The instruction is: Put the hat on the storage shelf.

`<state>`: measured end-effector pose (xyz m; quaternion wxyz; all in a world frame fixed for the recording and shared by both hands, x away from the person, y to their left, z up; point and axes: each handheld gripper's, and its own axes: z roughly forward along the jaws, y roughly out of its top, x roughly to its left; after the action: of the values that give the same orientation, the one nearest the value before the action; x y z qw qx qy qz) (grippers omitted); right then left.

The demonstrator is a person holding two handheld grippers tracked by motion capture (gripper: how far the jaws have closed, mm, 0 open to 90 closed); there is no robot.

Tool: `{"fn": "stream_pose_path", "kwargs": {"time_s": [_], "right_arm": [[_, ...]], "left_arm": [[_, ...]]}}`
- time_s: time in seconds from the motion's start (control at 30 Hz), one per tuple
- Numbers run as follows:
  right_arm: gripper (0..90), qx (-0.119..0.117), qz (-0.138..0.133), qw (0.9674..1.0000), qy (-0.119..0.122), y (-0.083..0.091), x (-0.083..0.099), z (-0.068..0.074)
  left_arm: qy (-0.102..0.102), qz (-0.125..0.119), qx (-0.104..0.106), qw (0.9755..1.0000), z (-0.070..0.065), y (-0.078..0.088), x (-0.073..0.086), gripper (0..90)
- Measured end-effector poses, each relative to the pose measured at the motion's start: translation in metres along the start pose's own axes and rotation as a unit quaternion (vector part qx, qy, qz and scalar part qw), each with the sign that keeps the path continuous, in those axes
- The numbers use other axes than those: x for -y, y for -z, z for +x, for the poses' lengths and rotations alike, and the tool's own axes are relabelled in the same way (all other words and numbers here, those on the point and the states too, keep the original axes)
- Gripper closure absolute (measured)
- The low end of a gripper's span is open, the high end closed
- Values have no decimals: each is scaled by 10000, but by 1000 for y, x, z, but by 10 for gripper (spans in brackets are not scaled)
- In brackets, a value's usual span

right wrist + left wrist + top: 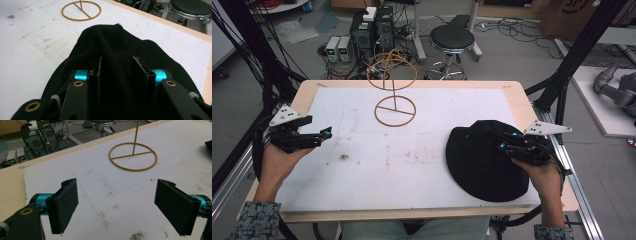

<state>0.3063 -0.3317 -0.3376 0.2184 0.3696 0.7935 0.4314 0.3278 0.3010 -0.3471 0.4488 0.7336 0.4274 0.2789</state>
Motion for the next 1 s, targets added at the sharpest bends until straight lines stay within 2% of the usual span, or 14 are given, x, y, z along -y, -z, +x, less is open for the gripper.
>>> {"fn": "stream_pose_path", "kwargs": {"time_s": [0.33, 0.47, 0.63, 0.83, 1.0], "right_arm": [[669, 97, -149, 9994, 304, 0, 3, 4], [670, 82, -198, 9996, 192, 0, 3, 4], [706, 102, -213, 9995, 218, 0, 3, 5], [846, 163, -211, 9994, 220, 0, 3, 6], [876, 167, -147, 9997, 44, -1, 1, 6]], "left_arm": [[42, 7, 0, 10000, 0, -1, 1, 193], [34, 27, 8, 10000, 0, -2, 1, 193], [18, 49, 13, 10000, 0, -3, 2, 193], [28, 56, 14, 10000, 0, -3, 2, 193], [37, 53, 12, 10000, -1, -3, 3, 193]]}}
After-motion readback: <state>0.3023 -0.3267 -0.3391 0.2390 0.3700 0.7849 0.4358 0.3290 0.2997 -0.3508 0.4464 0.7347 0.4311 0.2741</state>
